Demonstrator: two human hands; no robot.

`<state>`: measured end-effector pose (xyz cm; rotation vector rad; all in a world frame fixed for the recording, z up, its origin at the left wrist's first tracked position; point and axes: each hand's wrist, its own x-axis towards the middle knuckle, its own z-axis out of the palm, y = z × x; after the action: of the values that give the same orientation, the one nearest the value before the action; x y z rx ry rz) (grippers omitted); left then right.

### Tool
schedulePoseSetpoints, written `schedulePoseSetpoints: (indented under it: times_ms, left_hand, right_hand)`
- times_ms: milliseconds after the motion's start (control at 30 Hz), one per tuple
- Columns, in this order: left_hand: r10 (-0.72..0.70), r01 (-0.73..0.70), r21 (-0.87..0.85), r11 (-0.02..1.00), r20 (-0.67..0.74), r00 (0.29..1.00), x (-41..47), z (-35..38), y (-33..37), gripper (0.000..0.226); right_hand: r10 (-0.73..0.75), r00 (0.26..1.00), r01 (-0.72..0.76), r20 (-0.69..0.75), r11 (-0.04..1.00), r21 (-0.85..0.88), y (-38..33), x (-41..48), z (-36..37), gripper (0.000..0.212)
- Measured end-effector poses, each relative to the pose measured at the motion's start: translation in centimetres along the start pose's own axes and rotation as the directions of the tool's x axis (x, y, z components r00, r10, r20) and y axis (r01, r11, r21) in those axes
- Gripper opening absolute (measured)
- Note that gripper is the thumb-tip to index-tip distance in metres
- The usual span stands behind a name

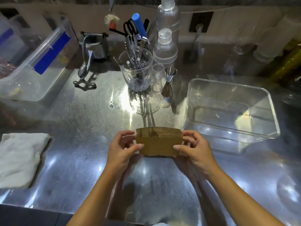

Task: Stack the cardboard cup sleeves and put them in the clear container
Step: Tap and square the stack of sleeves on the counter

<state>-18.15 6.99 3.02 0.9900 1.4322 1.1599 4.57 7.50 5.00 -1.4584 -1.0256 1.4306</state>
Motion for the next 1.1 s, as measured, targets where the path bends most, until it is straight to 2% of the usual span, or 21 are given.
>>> schedulePoseSetpoints:
  times_ms: [67, 167, 267, 333, 433, 600, 667, 767, 833, 867, 1000, 1100]
  left_hand:
    - [0.067, -0.066, -0.059, 0.996, 0.022, 0.997, -0.1, 0.5, 1.5, 0.041]
    - [0.163, -0.159, -0.105, 0.982, 0.029, 0.986, -0.2, 2.4, 4.7, 0.032]
    - [0.216, -0.211, -0.128, 0.969, 0.026, 0.976, 0.3, 5.6, 8.1, 0.029]
    - [0.243, -0.232, -0.145, 0.962, 0.060, 0.968, 1.1, 8.3, 10.0, 0.030]
    - [0.274, -0.268, -0.063, 0.961, 0.150, 0.950, 2.9, 12.5, 11.7, 0.030]
    - [0.083, -0.110, 0.137, 0.984, 0.191, 0.978, 5.9, 19.0, 11.4, 0.028]
    - [-0.014, -0.024, 0.191, 0.981, 0.193, 0.981, 6.9, 20.9, 10.7, 0.029]
    - [-0.156, 0.102, 0.266, 0.959, 0.191, 0.969, 8.4, 22.7, 10.0, 0.033]
    - [-0.203, 0.138, 0.306, 0.942, 0.194, 0.960, 9.3, 23.6, 10.0, 0.039]
    - [-0.223, 0.158, 0.311, 0.937, 0.188, 0.957, 9.7, 24.1, 10.1, 0.040]
    - [-0.332, 0.280, 0.350, 0.894, 0.095, 0.939, 10.9, 25.5, 9.8, 0.030]
    - [-0.369, 0.313, 0.410, 0.857, 0.062, 0.928, 11.7, 26.3, 8.6, 0.027]
  right_hand:
    - [-0.052, 0.998, 0.052, -0.036, 0.999, -0.002, -1.4, -0.8, -0.5, 0.043]
    - [-0.110, 0.989, 0.124, -0.101, 0.981, 0.146, -4.1, -1.5, -1.6, 0.041]
    - [-0.145, 0.968, 0.190, -0.206, 0.957, 0.219, -6.8, -1.5, -3.4, 0.039]
    - [-0.145, 0.952, 0.214, -0.269, 0.946, 0.245, -8.4, -1.0, -5.2, 0.037]
    - [-0.068, 0.943, 0.172, -0.327, 0.939, 0.299, -9.7, 0.5, -8.5, 0.031]
    - [0.193, 0.904, -0.038, -0.382, 0.925, 0.377, -9.5, 4.0, -13.0, 0.026]
    - [0.252, 0.892, -0.122, -0.374, 0.933, 0.339, -8.9, 5.5, -14.1, 0.025]
    - [0.280, 0.879, -0.244, -0.386, 0.960, 0.140, -7.9, 7.9, -15.6, 0.028]
    - [0.291, 0.868, -0.288, -0.402, 0.955, 0.070, -7.5, 9.3, -16.4, 0.022]
    - [0.302, 0.863, -0.303, -0.404, 0.951, 0.064, -7.6, 9.9, -16.7, 0.020]
    - [0.322, 0.855, -0.321, -0.406, 0.944, 0.072, -7.3, 11.5, -17.1, 0.034]
    - [0.310, 0.841, -0.313, -0.444, 0.947, 0.069, -6.5, 12.2, -16.8, 0.034]
